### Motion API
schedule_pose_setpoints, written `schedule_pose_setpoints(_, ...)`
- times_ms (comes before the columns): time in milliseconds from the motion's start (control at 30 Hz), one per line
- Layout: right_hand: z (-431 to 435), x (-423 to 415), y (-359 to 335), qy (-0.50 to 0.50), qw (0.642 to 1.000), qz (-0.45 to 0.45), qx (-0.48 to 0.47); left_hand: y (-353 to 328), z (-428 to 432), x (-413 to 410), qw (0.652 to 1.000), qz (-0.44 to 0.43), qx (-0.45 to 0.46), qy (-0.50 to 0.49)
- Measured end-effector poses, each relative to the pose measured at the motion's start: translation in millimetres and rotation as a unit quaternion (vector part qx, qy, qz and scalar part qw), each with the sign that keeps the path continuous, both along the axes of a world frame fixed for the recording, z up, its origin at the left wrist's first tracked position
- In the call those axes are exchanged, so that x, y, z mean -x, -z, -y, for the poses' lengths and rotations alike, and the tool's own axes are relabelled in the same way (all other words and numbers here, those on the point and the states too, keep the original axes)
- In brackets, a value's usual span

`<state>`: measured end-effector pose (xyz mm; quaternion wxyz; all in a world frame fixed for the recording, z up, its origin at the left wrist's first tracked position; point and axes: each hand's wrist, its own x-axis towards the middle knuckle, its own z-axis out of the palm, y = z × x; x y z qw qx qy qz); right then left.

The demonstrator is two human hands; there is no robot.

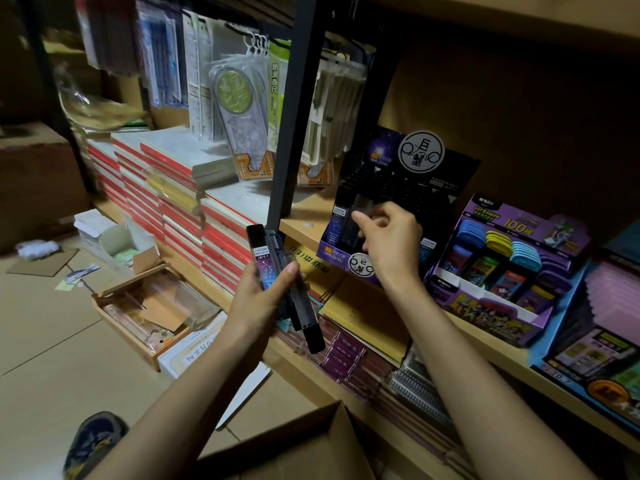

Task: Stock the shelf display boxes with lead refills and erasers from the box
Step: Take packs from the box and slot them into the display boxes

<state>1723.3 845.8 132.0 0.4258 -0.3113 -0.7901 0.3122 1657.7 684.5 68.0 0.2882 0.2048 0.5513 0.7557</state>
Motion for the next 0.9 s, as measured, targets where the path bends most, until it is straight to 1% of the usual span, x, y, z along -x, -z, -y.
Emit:
schedule_pose_setpoints(67, 2, -5, -13, -0.017, 0.999, 0.012, -0.037, 0, 0, -1, 1.0, 0.004, -0.003, 0.002)
schedule_pose_setpoints(133, 9, -10, -20, -0.058, 0.998, -0.011, -0.026, 0, 0, -1, 1.0, 0.008, -0.005, 0.002)
schedule_pose_setpoints(200, 15, -14, -20, -0.112, 0.991, -0.061, 0.034, -1, 0, -2, 1.0, 0.009, -0.006, -0.001)
schedule_pose_setpoints(267, 19, -17, -18, -0.148, 0.979, -0.092, 0.11, -2, 1, -2, 1.0, 0.004, -0.003, -0.002)
schedule_pose_setpoints(367, 21, -20, -13, -0.159, 0.965, -0.122, 0.168, -3, 3, -3, 1.0, 0.007, 0.005, -0.006)
schedule_pose_setpoints(467, 22, -20, -11, -0.172, 0.936, -0.186, 0.243, -4, 5, -4, 1.0, 0.01, 0.011, -0.013)
schedule_pose_setpoints(500, 21, -20, -11, -0.172, 0.933, -0.197, 0.247, -4, 5, -3, 1.0, 0.011, 0.01, -0.013)
schedule_pose_setpoints(600, 17, -19, -12, -0.183, 0.934, -0.194, 0.237, -3, 5, -2, 1.0, 0.007, 0.005, -0.01)
schedule_pose_setpoints(667, 15, -18, -13, -0.173, 0.945, -0.18, 0.212, -2, 4, -1, 1.0, 0.001, -0.001, -0.008)
schedule_pose_setpoints(800, 10, -16, -12, -0.123, 0.977, -0.148, 0.092, 0, 4, 1, 1.0, 0.003, -0.01, -0.01)
schedule_pose_setpoints(900, 7, -12, -9, -0.099, 0.989, -0.114, 0.009, 1, 4, 2, 1.0, 0.002, -0.011, -0.013)
